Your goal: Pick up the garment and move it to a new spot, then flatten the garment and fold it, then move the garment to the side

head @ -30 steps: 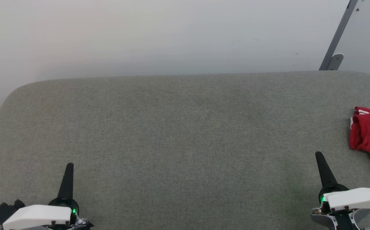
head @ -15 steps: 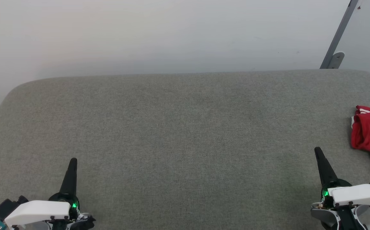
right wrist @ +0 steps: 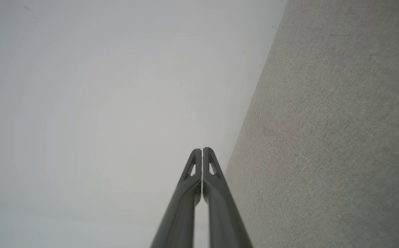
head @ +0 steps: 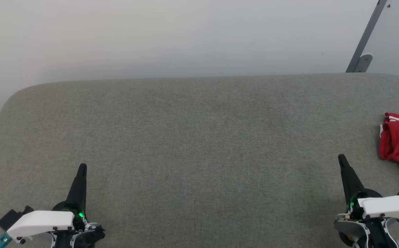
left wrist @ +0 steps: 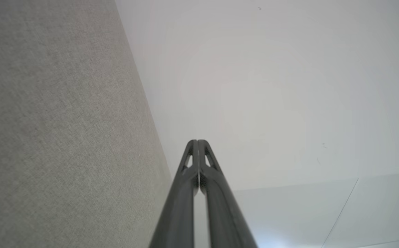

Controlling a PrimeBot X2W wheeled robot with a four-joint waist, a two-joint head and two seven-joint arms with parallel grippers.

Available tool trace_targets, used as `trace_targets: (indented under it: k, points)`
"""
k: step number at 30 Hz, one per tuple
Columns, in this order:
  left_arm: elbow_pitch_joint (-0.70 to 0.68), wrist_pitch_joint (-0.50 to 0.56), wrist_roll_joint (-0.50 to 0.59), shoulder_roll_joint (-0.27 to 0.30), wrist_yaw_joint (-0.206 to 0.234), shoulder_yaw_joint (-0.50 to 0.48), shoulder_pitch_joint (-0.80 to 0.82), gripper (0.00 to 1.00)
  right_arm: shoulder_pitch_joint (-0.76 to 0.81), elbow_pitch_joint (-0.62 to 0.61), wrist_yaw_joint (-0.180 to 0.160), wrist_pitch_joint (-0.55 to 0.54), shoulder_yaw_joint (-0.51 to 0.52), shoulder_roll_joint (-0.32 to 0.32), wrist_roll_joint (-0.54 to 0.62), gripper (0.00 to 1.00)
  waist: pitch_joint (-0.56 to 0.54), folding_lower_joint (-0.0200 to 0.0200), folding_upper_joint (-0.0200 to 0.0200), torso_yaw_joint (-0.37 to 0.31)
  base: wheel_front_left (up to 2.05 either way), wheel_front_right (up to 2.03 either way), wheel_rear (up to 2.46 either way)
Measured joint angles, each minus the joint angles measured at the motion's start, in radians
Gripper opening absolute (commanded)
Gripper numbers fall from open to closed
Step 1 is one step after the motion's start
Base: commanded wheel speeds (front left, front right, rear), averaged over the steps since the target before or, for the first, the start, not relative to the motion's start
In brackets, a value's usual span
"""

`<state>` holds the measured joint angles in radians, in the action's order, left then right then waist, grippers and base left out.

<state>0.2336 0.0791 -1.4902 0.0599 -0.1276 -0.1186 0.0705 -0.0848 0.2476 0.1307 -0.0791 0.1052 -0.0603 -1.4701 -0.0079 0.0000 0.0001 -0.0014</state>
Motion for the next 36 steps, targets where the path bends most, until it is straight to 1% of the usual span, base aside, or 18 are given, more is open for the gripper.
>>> trace_targets:
  k: [21,36]
  points:
    - [0.012,0.035,-0.121,-0.011,0.0,0.004,0.033,0.0,-0.021,-0.002,0.0,-0.035,0.009,0.009,-0.141,0.0,0.011,0.0,0.0,0.001,0.0,0.0,0.0]
    - [0.012,0.035,-0.121,-0.012,0.0,0.005,0.033,0.0,-0.023,-0.002,0.0,-0.035,0.009,0.01,-0.141,0.0,0.011,0.0,0.0,0.001,0.0,0.0,0.0]
